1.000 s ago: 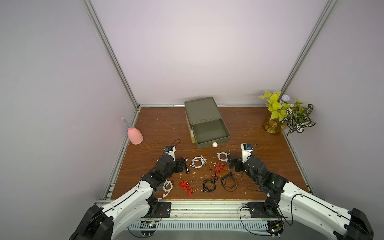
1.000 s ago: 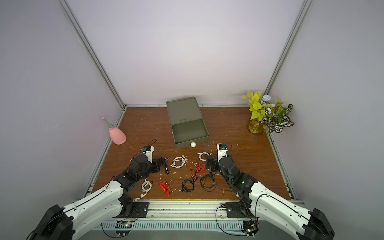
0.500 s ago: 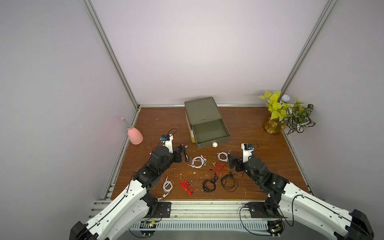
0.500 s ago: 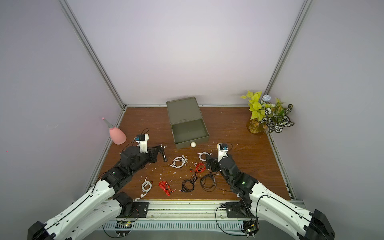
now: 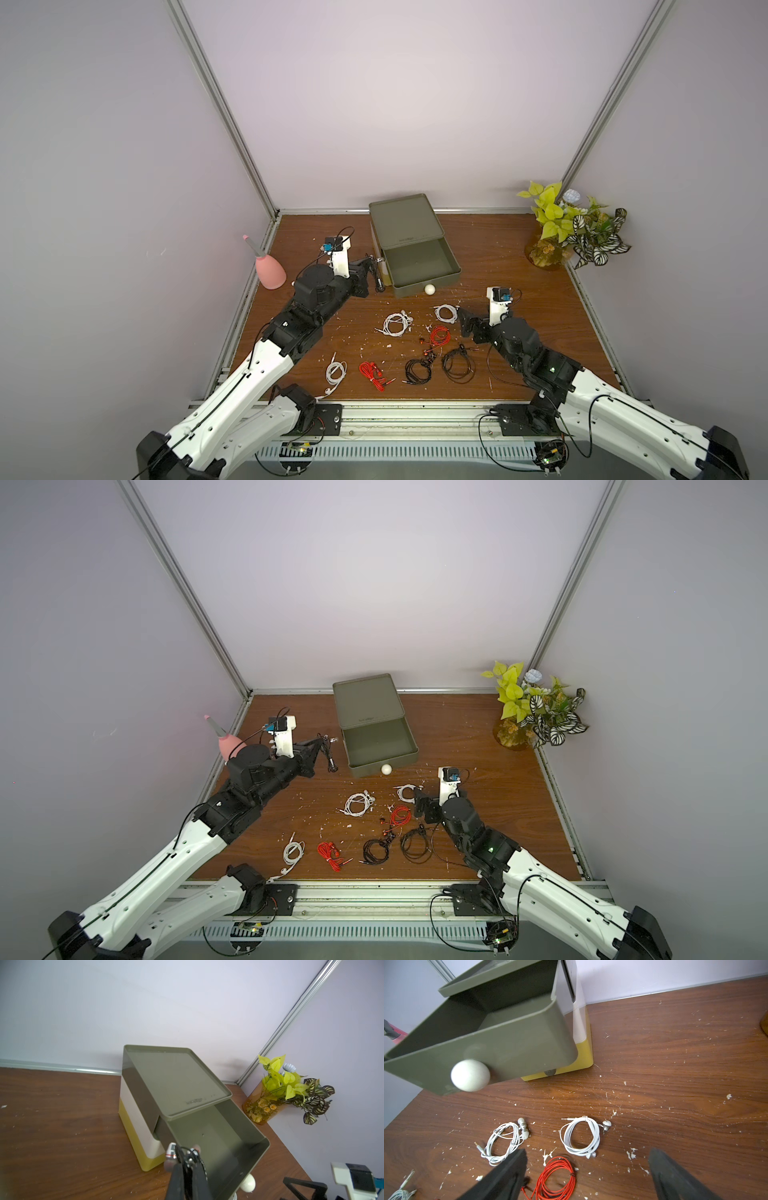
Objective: Place the wired earphones into the drawer by color
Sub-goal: Place the wired earphones in the drawer.
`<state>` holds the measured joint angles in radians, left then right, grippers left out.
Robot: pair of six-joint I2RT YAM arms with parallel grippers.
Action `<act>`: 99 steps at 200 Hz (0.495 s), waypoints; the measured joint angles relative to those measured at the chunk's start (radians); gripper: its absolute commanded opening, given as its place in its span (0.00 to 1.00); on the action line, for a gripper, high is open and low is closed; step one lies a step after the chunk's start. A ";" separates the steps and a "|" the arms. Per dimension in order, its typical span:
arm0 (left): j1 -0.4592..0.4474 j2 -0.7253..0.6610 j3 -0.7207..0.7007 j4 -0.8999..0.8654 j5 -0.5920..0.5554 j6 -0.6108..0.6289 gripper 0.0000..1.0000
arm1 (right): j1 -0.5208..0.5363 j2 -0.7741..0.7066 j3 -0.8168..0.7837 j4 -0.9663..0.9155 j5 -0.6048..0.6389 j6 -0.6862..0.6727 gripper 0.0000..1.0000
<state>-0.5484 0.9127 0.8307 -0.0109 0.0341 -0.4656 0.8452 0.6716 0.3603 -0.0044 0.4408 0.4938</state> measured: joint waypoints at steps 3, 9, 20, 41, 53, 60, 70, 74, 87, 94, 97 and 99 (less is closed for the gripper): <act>0.000 0.009 0.006 0.007 0.004 0.004 0.00 | 0.000 -0.001 0.000 0.000 0.000 0.000 0.98; 0.000 0.028 0.021 0.021 0.011 0.011 0.00 | 0.000 -0.003 0.000 0.000 0.000 0.000 0.98; 0.000 0.062 0.043 0.047 0.023 0.024 0.00 | 0.000 -0.005 0.000 0.000 0.000 0.000 0.98; 0.000 0.126 0.074 0.098 0.046 0.039 0.00 | 0.000 -0.005 0.000 0.000 0.000 0.000 0.99; 0.000 0.165 0.087 0.122 0.061 0.044 0.00 | 0.000 -0.006 0.000 0.000 0.002 -0.001 0.99; 0.000 0.185 0.091 0.137 0.068 0.047 0.00 | 0.000 -0.008 0.000 0.000 0.003 -0.001 0.99; 0.000 0.211 0.094 0.154 0.080 0.048 0.00 | 0.000 -0.015 -0.002 0.000 0.005 -0.002 0.99; 0.000 0.221 0.094 0.162 0.085 0.048 0.00 | 0.000 -0.018 -0.003 0.000 0.005 -0.003 0.99; 0.000 0.251 0.094 0.180 0.098 0.048 0.00 | 0.000 -0.026 -0.006 0.000 0.009 -0.004 0.99; 0.000 0.266 0.094 0.189 0.104 0.048 0.00 | 0.000 -0.030 -0.009 -0.001 0.010 -0.005 0.99; 0.000 0.272 0.094 0.193 0.106 0.048 0.00 | 0.000 -0.032 -0.010 -0.001 0.011 -0.005 0.99; 0.000 0.276 0.094 0.196 0.108 0.048 0.00 | 0.000 -0.033 -0.010 -0.001 0.012 -0.005 0.99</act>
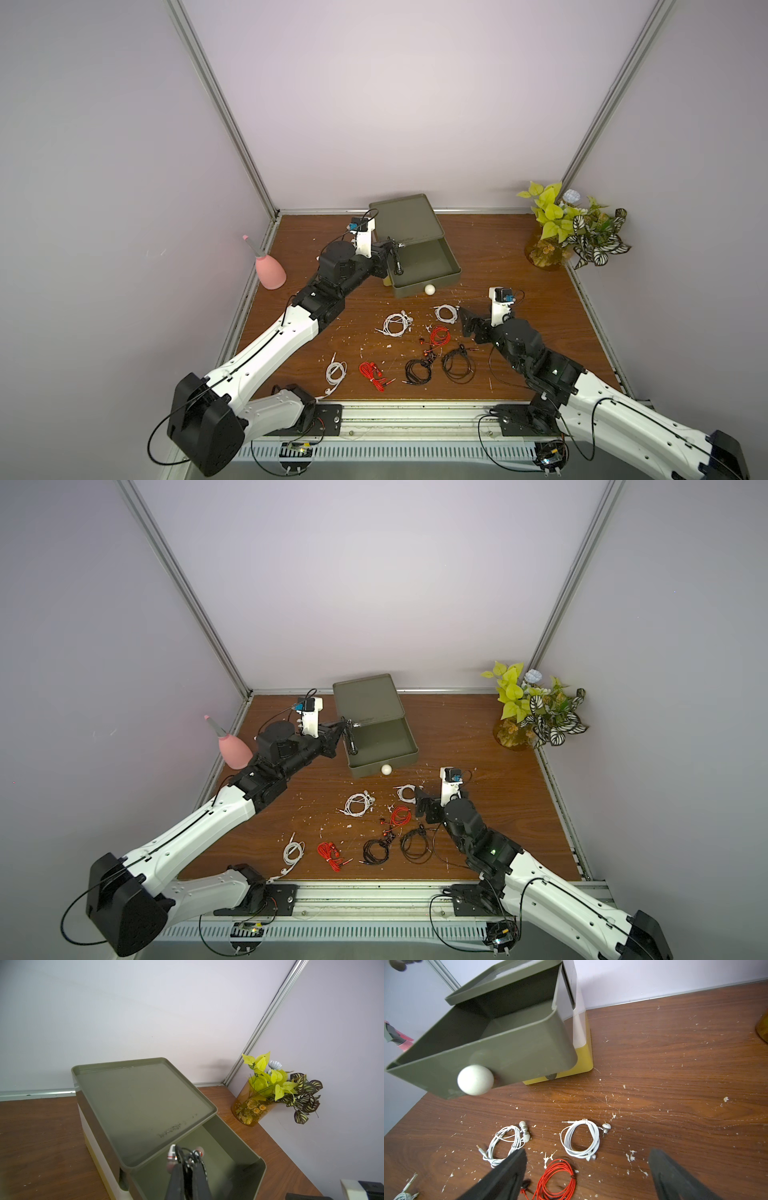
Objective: Place the wired earphones into the drawer by color
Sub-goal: Place the wired earphones in the drawer.
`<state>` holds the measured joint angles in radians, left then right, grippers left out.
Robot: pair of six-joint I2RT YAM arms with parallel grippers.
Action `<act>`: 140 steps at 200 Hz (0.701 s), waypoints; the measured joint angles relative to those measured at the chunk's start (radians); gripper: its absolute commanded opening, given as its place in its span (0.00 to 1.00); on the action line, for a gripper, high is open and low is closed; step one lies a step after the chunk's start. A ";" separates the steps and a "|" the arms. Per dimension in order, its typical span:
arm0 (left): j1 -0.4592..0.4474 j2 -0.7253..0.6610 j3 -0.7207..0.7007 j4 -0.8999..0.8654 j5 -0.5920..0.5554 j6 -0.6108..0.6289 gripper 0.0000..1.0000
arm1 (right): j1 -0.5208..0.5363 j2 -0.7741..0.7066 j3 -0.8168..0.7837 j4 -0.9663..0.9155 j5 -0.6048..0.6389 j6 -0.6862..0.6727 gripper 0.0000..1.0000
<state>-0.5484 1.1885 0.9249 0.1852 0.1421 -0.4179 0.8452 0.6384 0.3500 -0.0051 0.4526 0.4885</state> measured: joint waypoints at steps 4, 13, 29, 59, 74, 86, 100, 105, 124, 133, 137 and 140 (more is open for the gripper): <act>0.000 0.008 0.000 0.005 0.003 0.000 0.00 | 0.000 -0.002 -0.002 0.000 0.003 -0.001 0.99; 0.000 0.024 0.000 0.014 0.010 0.000 0.00 | 0.000 -0.005 -0.003 -0.003 0.009 -0.002 0.99; 0.000 0.051 0.001 0.027 0.018 0.000 0.00 | 0.000 -0.012 -0.003 -0.004 0.015 -0.003 0.99; -0.002 0.110 0.024 0.032 0.029 0.004 0.00 | 0.000 -0.018 -0.003 -0.006 0.021 -0.005 0.99; -0.004 0.137 0.040 0.034 0.031 0.004 0.00 | 0.000 -0.019 -0.003 -0.007 0.023 -0.006 0.99; -0.008 0.157 0.052 0.037 0.031 0.005 0.00 | 0.000 -0.024 -0.004 -0.008 0.023 -0.009 0.99; -0.013 0.179 0.066 0.039 0.030 0.006 0.00 | 0.000 -0.031 -0.004 -0.010 0.029 -0.010 0.99; -0.014 0.185 0.070 0.039 0.030 0.006 0.00 | 0.000 -0.034 -0.004 -0.012 0.032 -0.010 0.99; -0.021 0.216 0.085 0.042 0.030 0.008 0.00 | 0.000 -0.048 -0.005 -0.020 0.041 -0.010 0.99; -0.024 0.229 0.086 0.043 0.030 0.007 0.00 | 0.000 -0.056 -0.005 -0.024 0.042 -0.010 0.99; -0.026 0.233 0.086 0.043 0.030 0.007 0.00 | 0.000 -0.059 -0.005 -0.027 0.042 -0.010 0.99; -0.027 0.237 0.086 0.043 0.030 0.007 0.00 | 0.000 -0.063 -0.005 -0.029 0.043 -0.010 0.99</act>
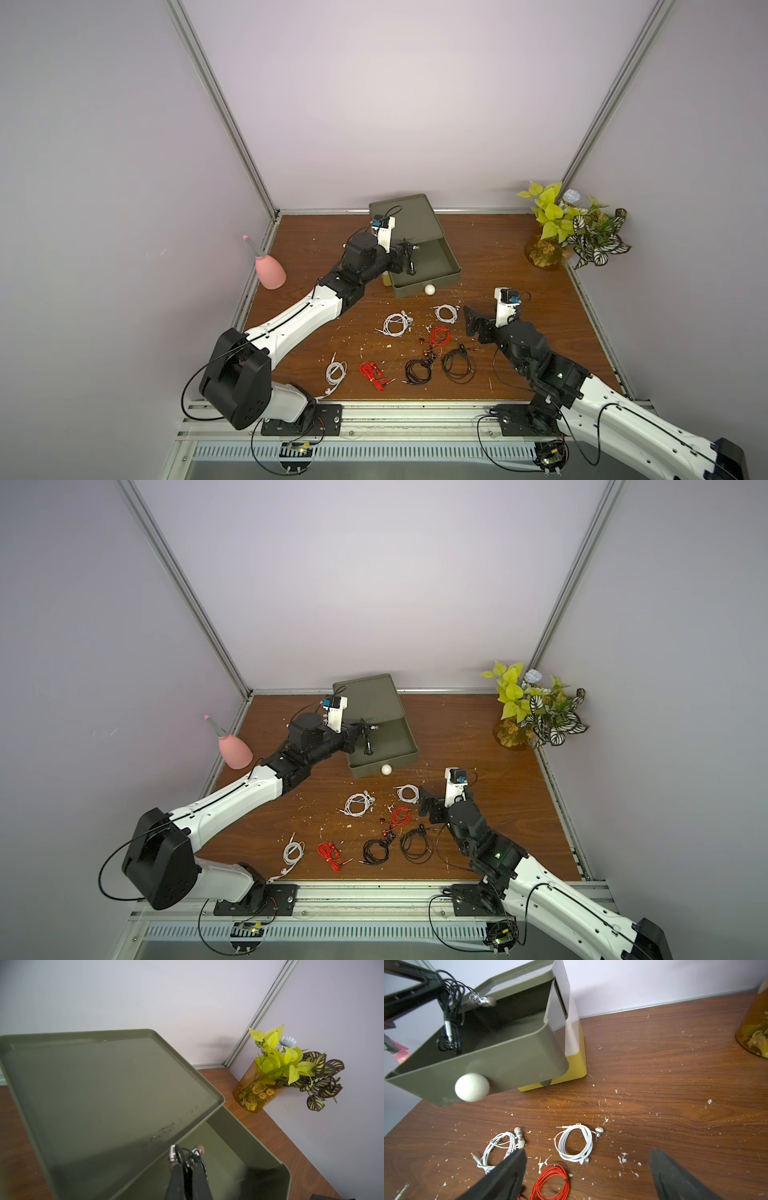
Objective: Place the wired earphones into the drawer by color
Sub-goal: Place the wired earphones in the drawer.
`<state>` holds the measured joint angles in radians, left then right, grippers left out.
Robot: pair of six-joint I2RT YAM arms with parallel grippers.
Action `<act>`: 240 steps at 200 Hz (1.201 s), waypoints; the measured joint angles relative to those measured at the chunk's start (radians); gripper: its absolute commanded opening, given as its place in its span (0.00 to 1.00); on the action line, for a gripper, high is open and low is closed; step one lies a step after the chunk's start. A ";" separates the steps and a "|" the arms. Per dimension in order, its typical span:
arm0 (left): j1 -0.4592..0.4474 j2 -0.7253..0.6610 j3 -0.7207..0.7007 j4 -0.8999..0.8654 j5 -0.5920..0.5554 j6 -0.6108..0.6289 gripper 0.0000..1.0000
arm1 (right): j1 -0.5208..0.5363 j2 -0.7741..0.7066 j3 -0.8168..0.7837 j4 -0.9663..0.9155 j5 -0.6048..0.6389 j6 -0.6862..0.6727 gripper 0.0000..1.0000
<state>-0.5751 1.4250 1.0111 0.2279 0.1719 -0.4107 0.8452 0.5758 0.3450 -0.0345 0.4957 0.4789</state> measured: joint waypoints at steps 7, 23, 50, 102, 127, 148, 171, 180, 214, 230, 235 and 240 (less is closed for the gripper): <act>-0.001 0.007 0.000 0.000 0.000 0.000 0.00 | 0.000 -0.003 0.000 -0.007 0.001 0.000 0.99; -0.003 0.014 0.000 0.000 0.000 0.000 0.05 | 0.000 -0.013 0.000 -0.028 0.001 0.002 0.99; -0.003 0.014 0.000 0.001 0.002 -0.002 0.21 | 0.000 -0.018 0.000 -0.071 -0.003 0.019 0.98; -0.005 0.004 0.000 0.000 0.008 -0.005 0.37 | 0.000 0.009 0.000 -0.156 -0.060 0.075 0.94; -0.006 -0.023 0.000 0.000 0.016 -0.010 0.46 | 0.000 0.048 0.000 -0.182 -0.124 0.110 0.88; -0.006 -0.058 0.000 0.001 0.029 -0.019 0.59 | 0.000 0.084 0.000 -0.204 -0.186 0.141 0.84; -0.006 -0.109 -0.003 0.001 0.035 -0.032 0.76 | 0.000 0.106 -0.010 -0.220 -0.241 0.172 0.81; -0.006 -0.137 -0.009 0.002 0.035 -0.032 0.81 | 0.000 0.107 -0.019 -0.227 -0.258 0.185 0.80; -0.006 -0.269 -0.070 0.000 0.025 -0.047 1.00 | 0.000 0.106 -0.049 -0.260 -0.313 0.230 0.77; -0.006 -0.336 -0.109 -0.005 0.013 -0.052 1.00 | 0.000 0.106 -0.063 -0.270 -0.337 0.250 0.75; -0.007 -0.359 -0.122 -0.008 0.006 -0.052 1.00 | 0.000 0.106 -0.066 -0.273 -0.346 0.256 0.74; -0.007 -0.380 -0.135 -0.011 0.000 -0.053 1.00 | 0.000 0.106 -0.070 -0.275 -0.350 0.260 0.73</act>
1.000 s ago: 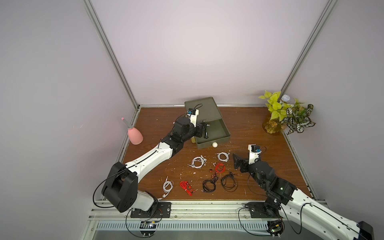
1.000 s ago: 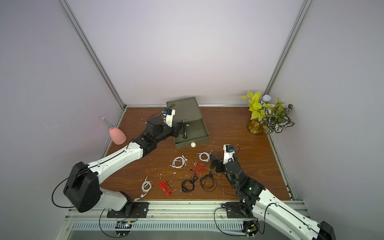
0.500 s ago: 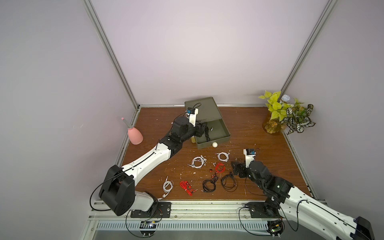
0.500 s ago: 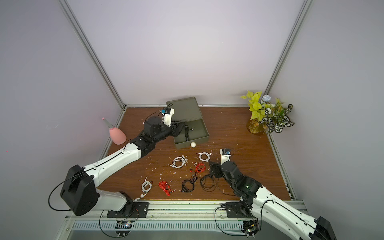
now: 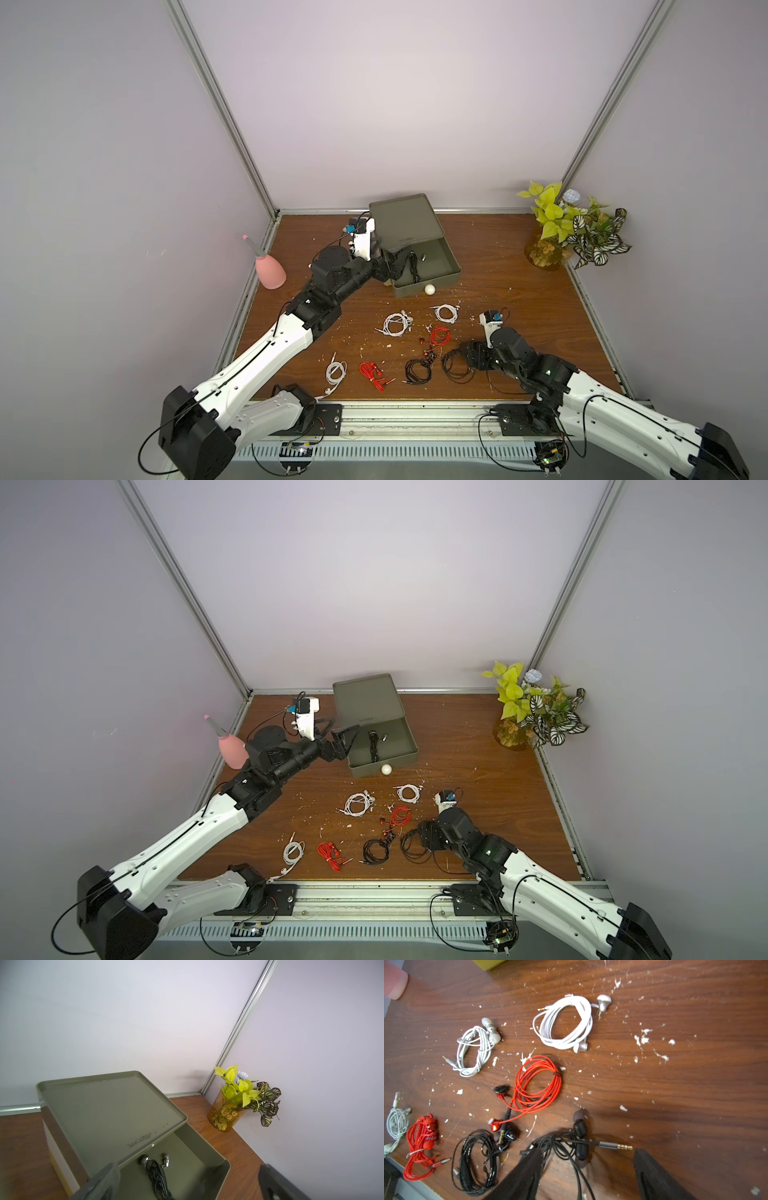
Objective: Place the wired earphones into the drawer by color
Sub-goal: Place the wired earphones in the drawer, then pick up the wired earphones from the center of the board.
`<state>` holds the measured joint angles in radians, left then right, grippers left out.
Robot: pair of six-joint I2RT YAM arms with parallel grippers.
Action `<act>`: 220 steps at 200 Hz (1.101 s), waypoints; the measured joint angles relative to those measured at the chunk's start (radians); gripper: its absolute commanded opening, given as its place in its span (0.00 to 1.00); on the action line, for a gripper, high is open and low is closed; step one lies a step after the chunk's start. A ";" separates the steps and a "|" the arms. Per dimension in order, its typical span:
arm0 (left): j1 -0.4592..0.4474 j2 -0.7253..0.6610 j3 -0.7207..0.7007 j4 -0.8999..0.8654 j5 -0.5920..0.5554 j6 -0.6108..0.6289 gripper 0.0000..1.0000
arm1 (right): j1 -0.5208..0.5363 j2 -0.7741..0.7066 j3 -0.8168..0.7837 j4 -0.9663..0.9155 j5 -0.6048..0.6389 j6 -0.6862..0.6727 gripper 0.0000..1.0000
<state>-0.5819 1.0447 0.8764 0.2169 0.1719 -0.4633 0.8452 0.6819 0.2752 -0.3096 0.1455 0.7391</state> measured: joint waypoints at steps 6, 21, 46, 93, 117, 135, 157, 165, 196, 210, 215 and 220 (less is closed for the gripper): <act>0.000 -0.024 -0.015 -0.006 -0.008 0.000 1.00 | 0.000 0.000 -0.005 0.000 -0.008 0.008 0.72; 0.000 -0.082 -0.058 -0.018 -0.030 0.000 1.00 | 0.000 0.000 -0.016 -0.003 -0.029 0.023 0.69; 0.000 -0.155 -0.124 -0.057 -0.058 0.000 1.00 | 0.000 -0.001 -0.029 -0.003 -0.060 0.041 0.64; 0.000 -0.268 -0.240 -0.138 -0.092 0.000 1.00 | 0.000 -0.002 -0.029 -0.002 -0.103 0.054 0.56; 0.000 -0.325 -0.303 -0.150 -0.100 -0.006 1.00 | 0.000 -0.002 -0.043 0.004 -0.113 0.056 0.54; 0.000 -0.351 -0.347 -0.153 -0.103 -0.021 1.00 | 0.000 -0.001 -0.053 0.005 -0.125 0.056 0.53; 0.000 -0.375 -0.400 -0.156 -0.105 -0.046 1.00 | 0.000 -0.002 -0.057 0.010 -0.127 0.058 0.49; 0.000 -0.384 -0.418 -0.156 -0.105 -0.054 1.00 | 0.000 -0.001 -0.058 0.012 -0.127 0.059 0.47; 0.000 -0.422 -0.464 -0.153 -0.106 -0.077 1.00 | 0.000 0.001 -0.064 0.024 -0.135 0.063 0.40; 0.000 -0.435 -0.482 -0.146 -0.106 -0.088 1.00 | 0.000 0.007 -0.068 0.033 -0.142 0.064 0.37; 0.000 -0.439 -0.488 -0.145 -0.106 -0.092 1.00 | 0.000 0.008 -0.069 0.035 -0.144 0.063 0.36; 0.000 -0.441 -0.495 -0.144 -0.106 -0.095 1.00 | 0.000 0.010 -0.070 0.038 -0.148 0.061 0.35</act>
<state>-0.5819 0.6037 0.3817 0.0731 0.0662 -0.5587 0.8452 0.6914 0.2054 -0.2718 -0.0021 0.7998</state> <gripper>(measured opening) 0.997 0.371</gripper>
